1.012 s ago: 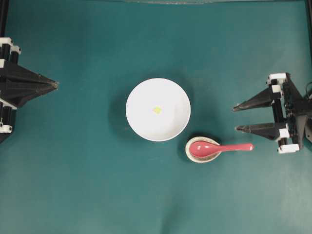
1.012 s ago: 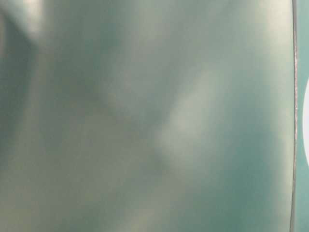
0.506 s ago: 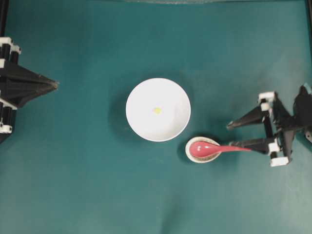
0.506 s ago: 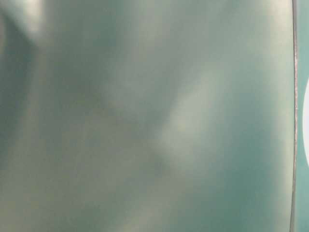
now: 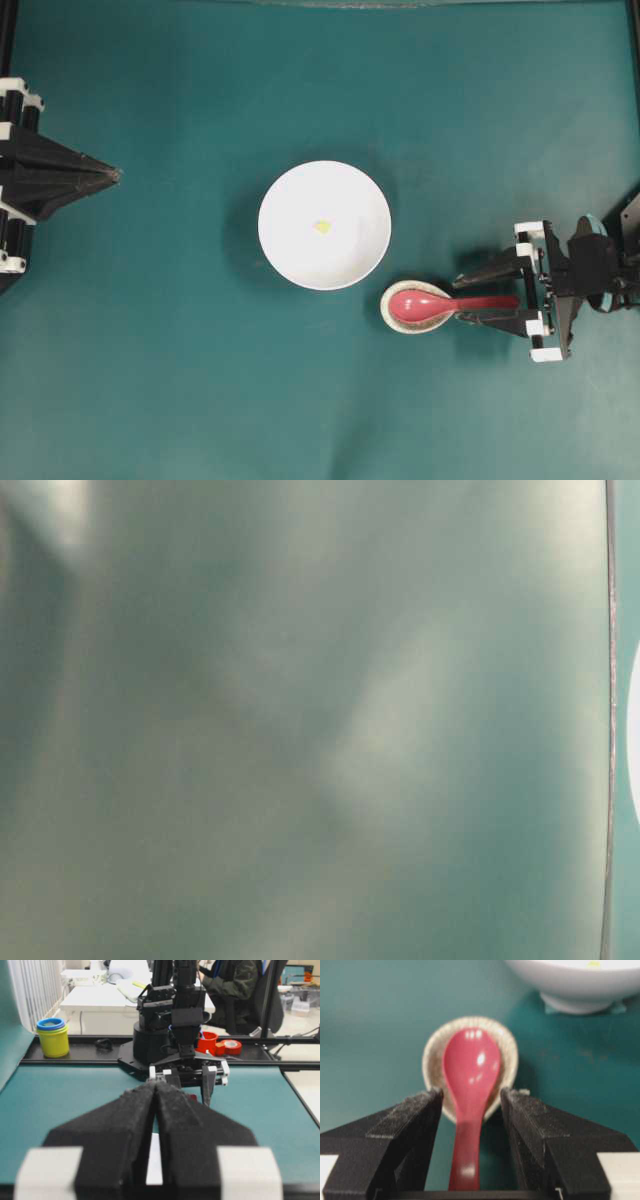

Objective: Scoop the yellow hexagonal prism block from the bowl with a spoon using the right arm.
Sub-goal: 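Close the right gripper on the red spoon handle, then lift the spoon with the right gripper and carry it over the bowl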

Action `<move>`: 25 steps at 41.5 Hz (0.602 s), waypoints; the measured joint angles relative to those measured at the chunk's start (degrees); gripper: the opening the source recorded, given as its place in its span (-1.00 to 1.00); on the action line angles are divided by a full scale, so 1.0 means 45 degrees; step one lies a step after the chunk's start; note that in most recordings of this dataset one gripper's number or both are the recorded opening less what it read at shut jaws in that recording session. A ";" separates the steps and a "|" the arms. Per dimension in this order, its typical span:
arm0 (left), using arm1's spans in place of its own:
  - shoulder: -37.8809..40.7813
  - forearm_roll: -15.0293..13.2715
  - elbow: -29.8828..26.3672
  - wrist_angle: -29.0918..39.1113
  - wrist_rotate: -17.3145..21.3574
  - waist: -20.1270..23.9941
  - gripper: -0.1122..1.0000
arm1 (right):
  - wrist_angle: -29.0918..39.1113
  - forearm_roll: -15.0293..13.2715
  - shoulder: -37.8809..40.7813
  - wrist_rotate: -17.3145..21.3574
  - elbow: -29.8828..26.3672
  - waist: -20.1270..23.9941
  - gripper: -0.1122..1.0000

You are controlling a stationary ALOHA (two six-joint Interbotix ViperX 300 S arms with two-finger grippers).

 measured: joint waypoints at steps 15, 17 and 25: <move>-0.0020 0.0020 0.0000 0.0000 0.0020 -0.0020 -0.80 | 0.0488 0.0117 0.0195 -0.0020 -0.0020 0.0117 0.21; 0.0000 0.0020 0.0000 -0.0020 0.0000 0.0000 -0.80 | 0.0527 0.0117 0.0195 -0.0039 -0.0020 0.0117 0.21; 0.0000 0.0000 0.0000 0.0000 0.0000 0.0000 -0.80 | 0.0547 0.0117 0.0176 -0.0195 0.0000 0.0117 0.21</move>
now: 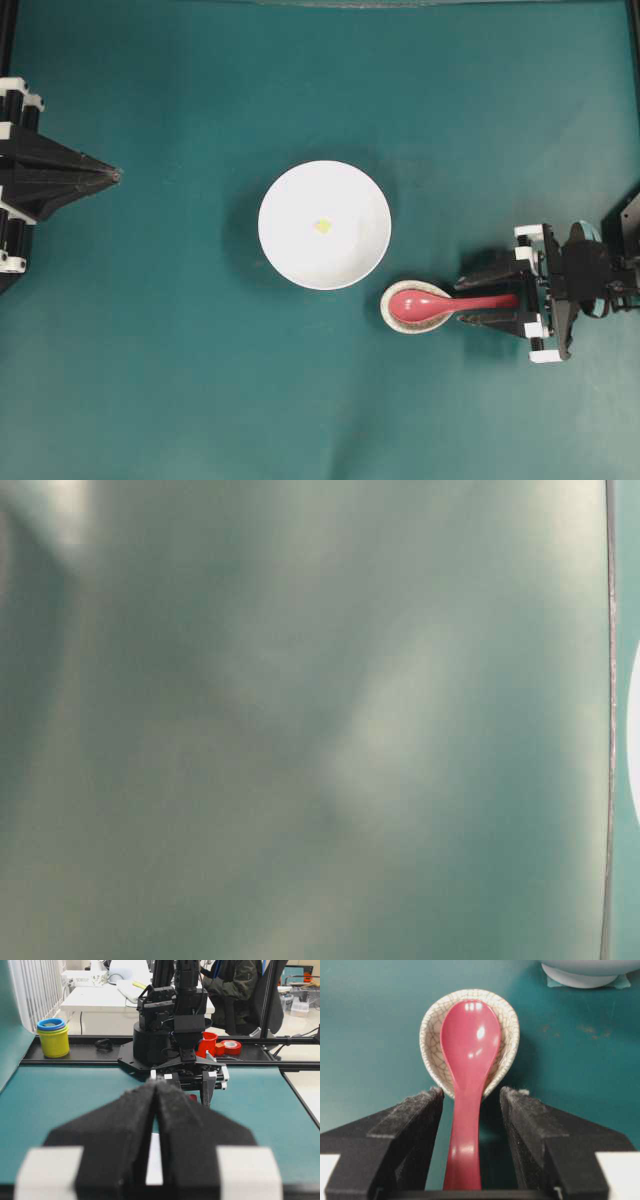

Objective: Scoop the yellow hexagonal prism block from the bowl with a spoon using the right arm.
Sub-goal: 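Lift the spoon with the right gripper and carry it over the bowl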

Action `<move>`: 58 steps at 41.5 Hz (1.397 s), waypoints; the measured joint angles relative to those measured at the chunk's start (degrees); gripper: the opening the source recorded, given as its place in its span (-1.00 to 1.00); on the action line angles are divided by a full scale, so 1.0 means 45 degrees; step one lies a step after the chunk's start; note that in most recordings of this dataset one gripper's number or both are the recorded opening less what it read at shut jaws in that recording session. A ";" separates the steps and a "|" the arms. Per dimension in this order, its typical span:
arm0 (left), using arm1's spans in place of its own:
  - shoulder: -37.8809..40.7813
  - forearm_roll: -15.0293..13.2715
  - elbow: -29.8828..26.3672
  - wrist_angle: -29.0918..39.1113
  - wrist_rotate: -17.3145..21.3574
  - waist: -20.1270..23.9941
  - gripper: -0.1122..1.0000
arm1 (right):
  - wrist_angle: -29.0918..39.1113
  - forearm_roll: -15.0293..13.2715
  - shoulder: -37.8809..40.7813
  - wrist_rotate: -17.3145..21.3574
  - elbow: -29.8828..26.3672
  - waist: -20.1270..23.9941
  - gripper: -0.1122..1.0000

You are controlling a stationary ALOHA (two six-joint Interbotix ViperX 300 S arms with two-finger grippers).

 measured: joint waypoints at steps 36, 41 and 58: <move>0.0000 0.0020 0.0000 0.0020 0.0000 0.0000 -0.80 | 0.0254 0.0000 0.0020 -0.1113 0.0000 0.0098 -0.37; 0.0000 0.0000 0.0000 0.0020 0.0059 0.0000 -0.80 | 0.0273 0.0000 -0.0020 -0.1113 -0.0020 0.0098 -0.37; 0.0000 0.0020 0.0000 0.0039 0.0059 0.0000 -0.80 | 0.1270 0.0000 -0.2461 -0.1230 0.0059 0.0059 -0.37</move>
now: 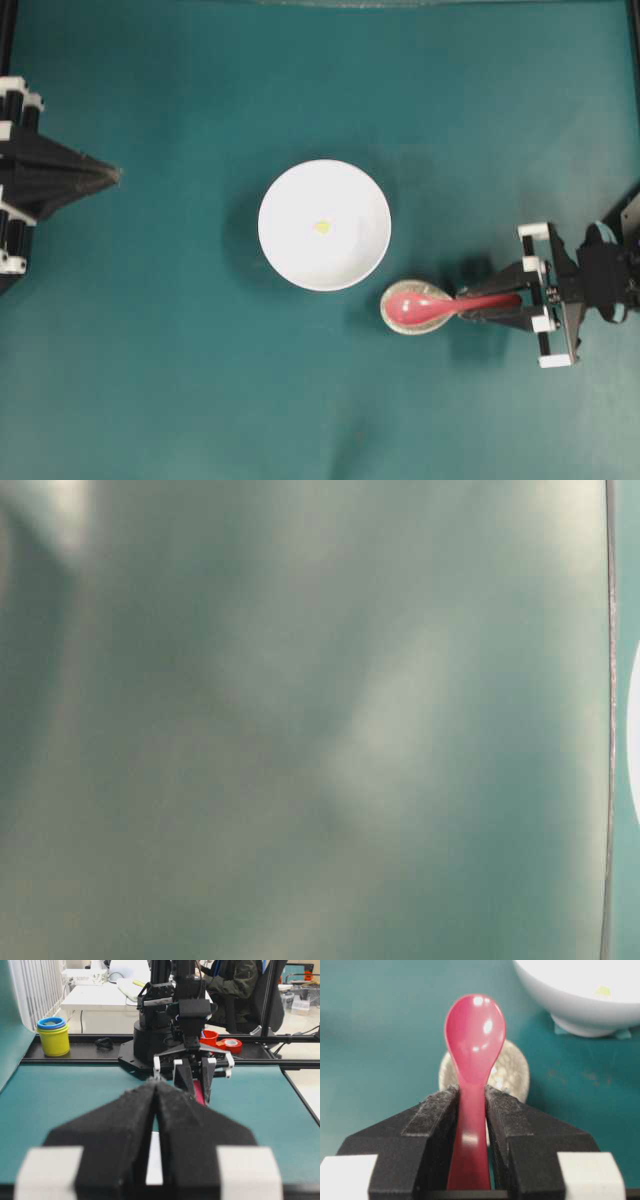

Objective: Scoop the yellow hexagonal prism block from the bowl with a spoon using the right arm.
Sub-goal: 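Lift the spoon with the right gripper and carry it over the bowl, then lower the spoon into the bowl and push it under the yellow block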

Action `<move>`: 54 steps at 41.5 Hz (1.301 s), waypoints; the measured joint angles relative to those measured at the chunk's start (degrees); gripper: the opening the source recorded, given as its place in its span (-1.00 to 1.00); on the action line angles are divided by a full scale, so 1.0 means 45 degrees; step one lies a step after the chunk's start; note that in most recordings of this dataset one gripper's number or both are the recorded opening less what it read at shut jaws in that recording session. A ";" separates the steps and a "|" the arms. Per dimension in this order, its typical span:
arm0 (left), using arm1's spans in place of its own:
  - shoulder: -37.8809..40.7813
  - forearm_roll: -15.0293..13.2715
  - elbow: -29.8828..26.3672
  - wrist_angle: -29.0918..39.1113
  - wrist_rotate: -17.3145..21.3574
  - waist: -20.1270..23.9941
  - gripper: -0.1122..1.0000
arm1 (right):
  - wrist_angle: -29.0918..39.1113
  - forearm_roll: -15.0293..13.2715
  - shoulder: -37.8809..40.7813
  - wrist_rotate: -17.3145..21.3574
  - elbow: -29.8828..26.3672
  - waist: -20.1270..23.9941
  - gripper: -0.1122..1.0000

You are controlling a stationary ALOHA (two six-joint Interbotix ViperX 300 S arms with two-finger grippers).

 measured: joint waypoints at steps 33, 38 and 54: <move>0.0000 -0.0020 0.0000 0.0273 0.0039 0.0000 -0.80 | 1.4082 -0.0020 -0.6094 -0.2832 -0.4141 -0.5781 -0.37; 0.0000 -0.0020 0.0000 0.0508 0.0078 0.0000 -0.80 | 1.6133 -0.0098 -0.5937 -0.2949 -0.5254 -0.6777 -0.37; 0.0000 0.0000 0.0000 0.0879 0.0078 0.0000 -0.80 | 2.0801 -0.0684 -0.3652 -0.2852 -0.8359 -0.8203 -0.37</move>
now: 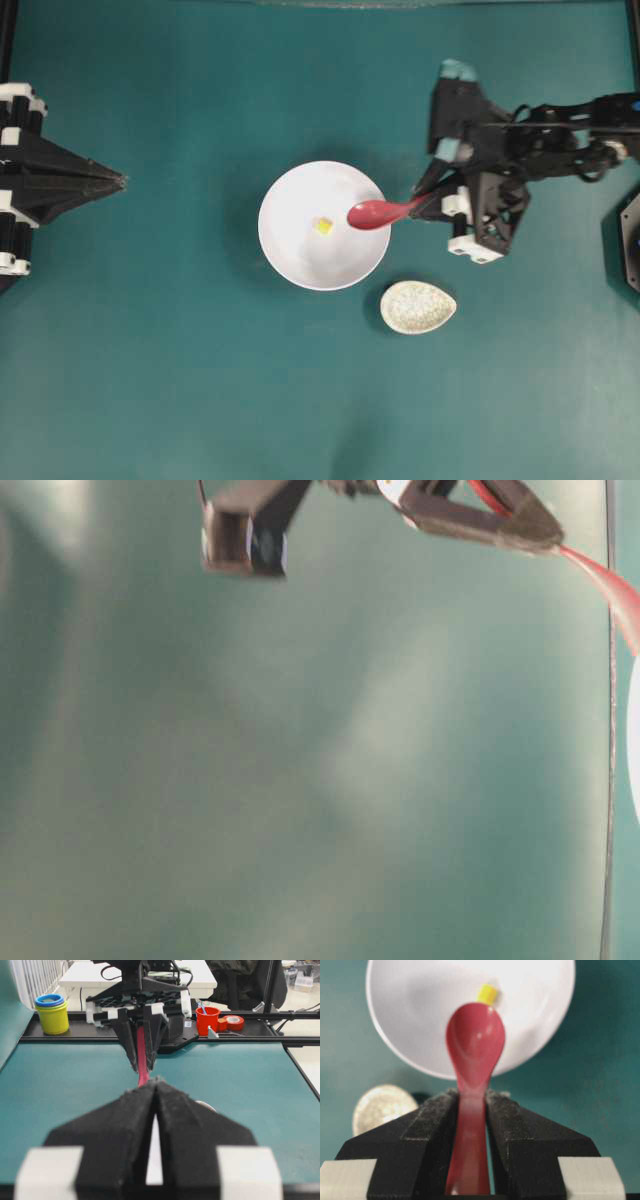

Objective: Scoop the yellow hexagonal prism block from the bowl with a spoon using the right arm.
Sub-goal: 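Lower the spoon into the bowl and push it under the yellow block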

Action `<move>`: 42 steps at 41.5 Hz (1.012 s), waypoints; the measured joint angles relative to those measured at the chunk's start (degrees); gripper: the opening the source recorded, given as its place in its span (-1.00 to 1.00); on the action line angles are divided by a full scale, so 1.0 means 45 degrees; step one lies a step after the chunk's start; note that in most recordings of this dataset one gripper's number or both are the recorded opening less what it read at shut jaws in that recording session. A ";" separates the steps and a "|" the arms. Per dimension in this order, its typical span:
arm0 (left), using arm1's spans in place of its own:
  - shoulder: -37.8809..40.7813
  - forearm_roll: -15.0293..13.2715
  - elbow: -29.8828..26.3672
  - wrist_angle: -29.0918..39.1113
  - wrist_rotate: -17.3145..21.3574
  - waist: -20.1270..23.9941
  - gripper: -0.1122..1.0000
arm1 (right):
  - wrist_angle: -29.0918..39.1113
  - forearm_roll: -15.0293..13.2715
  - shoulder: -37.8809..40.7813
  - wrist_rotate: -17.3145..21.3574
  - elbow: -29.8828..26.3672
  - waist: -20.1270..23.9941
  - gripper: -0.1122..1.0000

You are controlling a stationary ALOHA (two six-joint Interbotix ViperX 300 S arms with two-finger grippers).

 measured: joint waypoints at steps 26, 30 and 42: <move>-0.0020 -0.0020 0.0000 0.0000 0.0000 0.0215 -0.80 | 0.2441 -0.0820 0.2539 0.0078 -0.2422 -0.0039 -0.37; 0.0000 0.0000 0.0000 0.0020 0.0020 0.0215 -0.80 | 0.2461 -0.0820 0.2754 0.0059 -0.2461 -0.0039 -0.38; 0.0000 -0.0020 0.0000 0.0020 0.0000 0.0215 -0.80 | 0.2422 -0.0840 0.3359 0.0059 -0.2578 -0.0039 -0.37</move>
